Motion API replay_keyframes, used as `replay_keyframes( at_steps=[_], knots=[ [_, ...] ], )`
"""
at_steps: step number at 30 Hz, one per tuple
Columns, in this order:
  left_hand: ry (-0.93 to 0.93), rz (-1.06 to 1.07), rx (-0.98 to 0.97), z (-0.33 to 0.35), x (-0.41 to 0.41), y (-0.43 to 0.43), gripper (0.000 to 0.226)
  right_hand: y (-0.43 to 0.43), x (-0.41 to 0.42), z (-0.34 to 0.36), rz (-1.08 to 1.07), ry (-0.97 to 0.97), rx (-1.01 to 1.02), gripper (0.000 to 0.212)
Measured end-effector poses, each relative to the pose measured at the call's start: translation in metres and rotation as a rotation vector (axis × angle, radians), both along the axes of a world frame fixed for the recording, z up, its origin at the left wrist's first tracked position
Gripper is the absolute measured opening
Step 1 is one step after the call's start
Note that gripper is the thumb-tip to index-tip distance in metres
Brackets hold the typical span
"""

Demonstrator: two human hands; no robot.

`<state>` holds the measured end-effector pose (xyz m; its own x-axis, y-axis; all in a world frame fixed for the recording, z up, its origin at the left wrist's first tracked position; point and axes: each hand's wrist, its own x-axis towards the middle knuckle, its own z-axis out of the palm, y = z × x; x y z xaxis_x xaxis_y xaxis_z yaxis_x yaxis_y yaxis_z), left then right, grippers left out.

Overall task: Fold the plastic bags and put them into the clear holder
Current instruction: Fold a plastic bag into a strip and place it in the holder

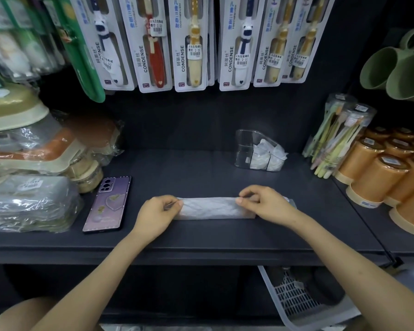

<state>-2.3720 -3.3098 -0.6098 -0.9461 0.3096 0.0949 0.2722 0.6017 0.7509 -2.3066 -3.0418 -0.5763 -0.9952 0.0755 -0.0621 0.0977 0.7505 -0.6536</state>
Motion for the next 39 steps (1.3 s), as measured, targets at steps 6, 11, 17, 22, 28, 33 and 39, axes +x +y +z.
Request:
replay_keyframes(
  at_steps=[6, 11, 17, 22, 28, 33, 39],
  knots=[
    [-0.111, 0.073, -0.029, 0.007, -0.013, 0.006, 0.016, 0.001, -0.013, -0.007, -0.102, -0.090, 0.053, 0.028],
    [-0.258, 0.165, 0.092, 0.007, -0.026, -0.001, 0.036, -0.001, -0.016, -0.010, -0.127, -0.116, 0.107, 0.027],
    [0.434, 0.256, -0.301, 0.009, -0.010, 0.008, 0.035, -0.001, -0.018, -0.012, -0.131, -0.126, 0.113, 0.028],
    [0.372, -0.085, -0.471, -0.005, 0.013, 0.044, 0.073, 0.000, -0.019, -0.014, -0.144, -0.135, 0.128, 0.028],
    [0.114, -0.063, -0.733, -0.024, 0.015, 0.058, 0.066, -0.001, -0.022, -0.015, -0.154, -0.156, 0.138, 0.026],
    [0.108, -0.064, -0.771, -0.023, 0.018, 0.059, 0.062, -0.009, -0.014, -0.003, -0.113, 0.065, 0.287, 0.019],
    [0.108, -0.066, -0.766, -0.023, 0.017, 0.059, 0.064, -0.055, 0.001, -0.044, 0.164, 0.404, 0.799, 0.048]
  ],
)
